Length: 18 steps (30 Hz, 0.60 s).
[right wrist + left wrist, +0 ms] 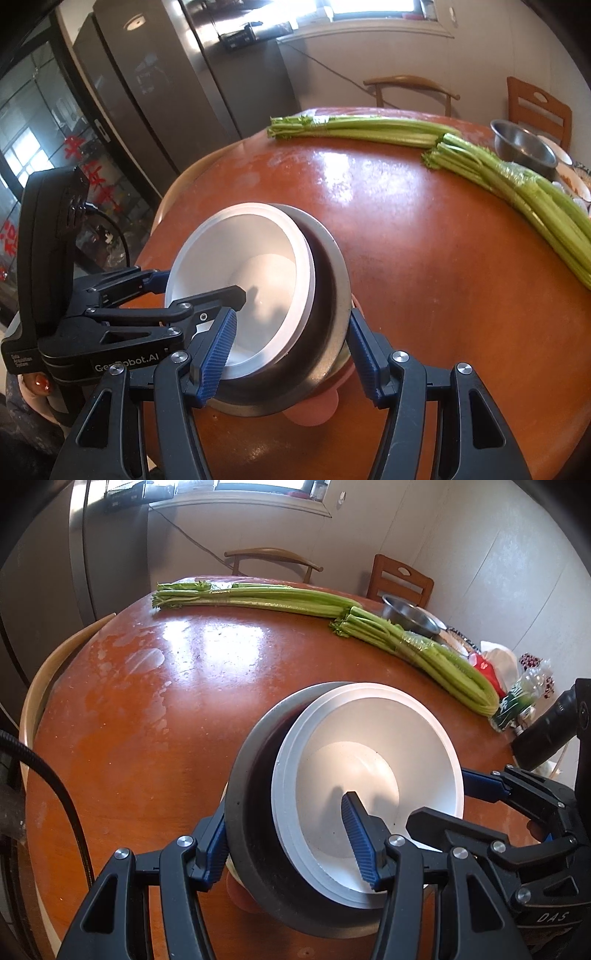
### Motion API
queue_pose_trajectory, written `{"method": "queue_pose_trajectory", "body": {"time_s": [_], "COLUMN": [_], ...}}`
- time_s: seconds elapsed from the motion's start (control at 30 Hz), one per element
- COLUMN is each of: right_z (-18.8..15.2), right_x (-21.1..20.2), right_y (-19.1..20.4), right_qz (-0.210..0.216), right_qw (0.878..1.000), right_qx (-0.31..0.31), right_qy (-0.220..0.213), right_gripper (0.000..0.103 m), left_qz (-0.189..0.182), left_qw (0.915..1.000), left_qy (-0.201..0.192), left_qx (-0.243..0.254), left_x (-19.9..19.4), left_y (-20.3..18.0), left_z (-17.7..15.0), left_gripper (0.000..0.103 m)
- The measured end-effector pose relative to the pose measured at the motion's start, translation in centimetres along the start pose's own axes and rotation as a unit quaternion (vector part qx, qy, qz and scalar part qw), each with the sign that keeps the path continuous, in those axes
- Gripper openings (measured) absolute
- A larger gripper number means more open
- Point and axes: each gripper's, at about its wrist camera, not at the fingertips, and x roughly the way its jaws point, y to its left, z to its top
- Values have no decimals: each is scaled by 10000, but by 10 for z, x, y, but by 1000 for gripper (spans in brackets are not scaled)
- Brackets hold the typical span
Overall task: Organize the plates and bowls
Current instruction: 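Lower the steel bowl onto the silver pan and open the left gripper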
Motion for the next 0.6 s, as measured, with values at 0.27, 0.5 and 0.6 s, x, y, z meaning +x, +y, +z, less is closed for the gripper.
{"method": "queue_pose_trajectory", "body": {"time_s": [0.27, 0.5, 0.6], "right_z": [-8, -11, -11], "right_x": [8, 16, 17], "right_y": [8, 11, 7], "right_qz": [-194, -384, -374], "right_qw": [9997, 9990, 9991], "right_qx": [-123, -218, -154], "right_qy": [35, 78, 89], "right_gripper": [63, 63, 63], "left_qz": [356, 507, 483], "left_qw": [9992, 9980, 9979], "left_qy": [-142, -291, -365], "left_qx": [120, 223, 241], "left_x": [2, 3, -2], "left_y": [-1, -2, -2], "left_z": [-3, -6, -6], "left_gripper": [56, 56, 56]}}
